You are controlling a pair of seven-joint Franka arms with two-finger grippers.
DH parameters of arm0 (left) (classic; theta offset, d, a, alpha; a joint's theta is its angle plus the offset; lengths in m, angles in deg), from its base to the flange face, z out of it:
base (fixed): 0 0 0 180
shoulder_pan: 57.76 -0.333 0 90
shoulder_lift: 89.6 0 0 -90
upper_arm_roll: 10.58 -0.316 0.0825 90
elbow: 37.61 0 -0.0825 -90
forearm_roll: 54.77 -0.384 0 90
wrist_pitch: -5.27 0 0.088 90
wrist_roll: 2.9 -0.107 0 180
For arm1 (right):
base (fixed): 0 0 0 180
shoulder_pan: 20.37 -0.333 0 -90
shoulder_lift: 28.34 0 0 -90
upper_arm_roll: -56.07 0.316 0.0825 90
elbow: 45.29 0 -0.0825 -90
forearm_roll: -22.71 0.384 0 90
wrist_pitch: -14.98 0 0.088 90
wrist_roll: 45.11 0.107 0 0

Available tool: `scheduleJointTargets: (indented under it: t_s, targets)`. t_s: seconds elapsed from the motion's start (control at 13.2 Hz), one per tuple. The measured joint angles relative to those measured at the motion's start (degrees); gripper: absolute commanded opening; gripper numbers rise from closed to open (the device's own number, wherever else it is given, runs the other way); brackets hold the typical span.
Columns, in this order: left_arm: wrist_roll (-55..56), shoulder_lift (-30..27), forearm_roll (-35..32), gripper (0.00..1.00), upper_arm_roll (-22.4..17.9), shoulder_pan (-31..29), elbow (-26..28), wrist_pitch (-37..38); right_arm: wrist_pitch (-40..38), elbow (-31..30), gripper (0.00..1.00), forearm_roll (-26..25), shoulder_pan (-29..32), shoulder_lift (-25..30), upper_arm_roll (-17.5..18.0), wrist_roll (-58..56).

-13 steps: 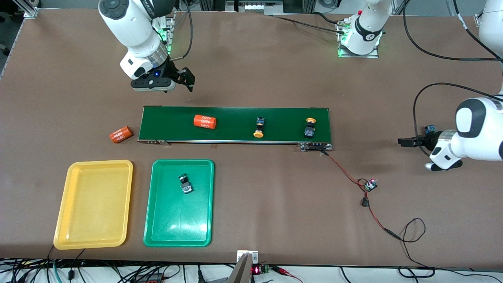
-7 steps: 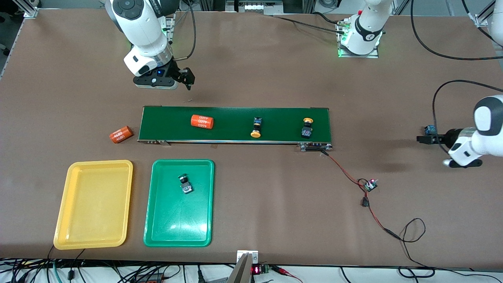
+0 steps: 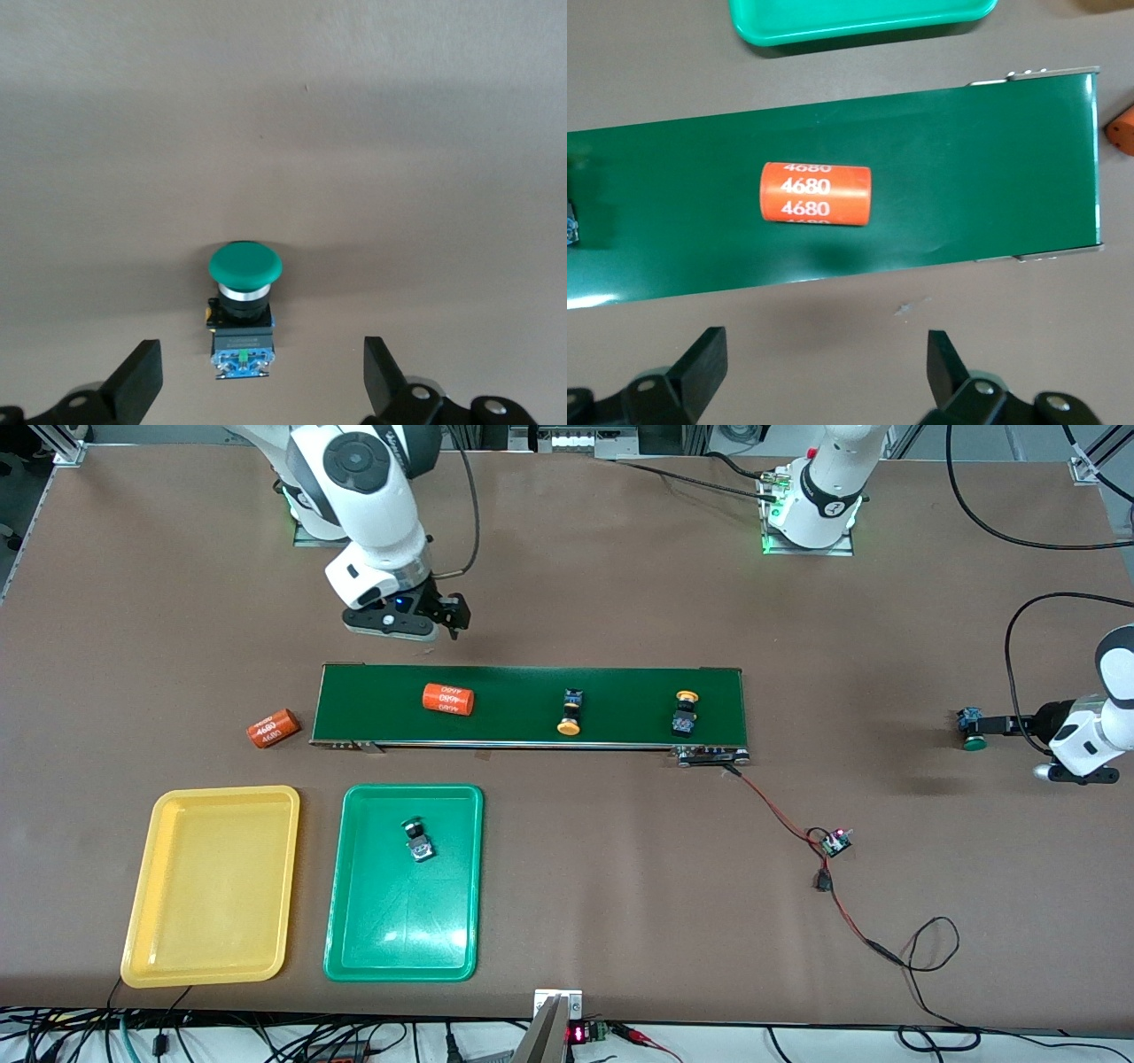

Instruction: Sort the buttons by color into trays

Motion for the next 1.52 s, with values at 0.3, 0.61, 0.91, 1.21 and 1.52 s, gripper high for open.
scheduleJointTargets:
  t_s: [0.3,0.61,0.91,1.21,1.52]
  targets:
    - [-1.87,-0.19,-0.03,1.0,0.04,-0.21,4.03,-6.75,0.12,4.11,1.0,-2.17,-2.39,-5.41,0.03,5.21]
    - [-4.96,-0.22,-0.07,1.0,0.04,-1.22,4.85,-8.89,0.58,8.04,1.0,-3.83,-4.11,-10.07,0.02,7.92]
    - [-5.69,-0.5,-2.06,1.0,0.04,-2.21,6.84,-12.24,3.51,10.39,1.0,-3.83,-4.76,-13.57,0.02,9.69]
    - [-7.66,-2.12,-2.2,1.0,0.04,-4.1,11.74,-17.75,3.92,14.12,1.0,-3.84,-6.35,-17.1,0.02,12.41]
    - [-8.35,-2.53,-2.2,1.0,0.05,-4.41,14.13,-22.05,5.55,15.28,1.0,-3.84,-6.63,-19.17,-0.08,13.59]
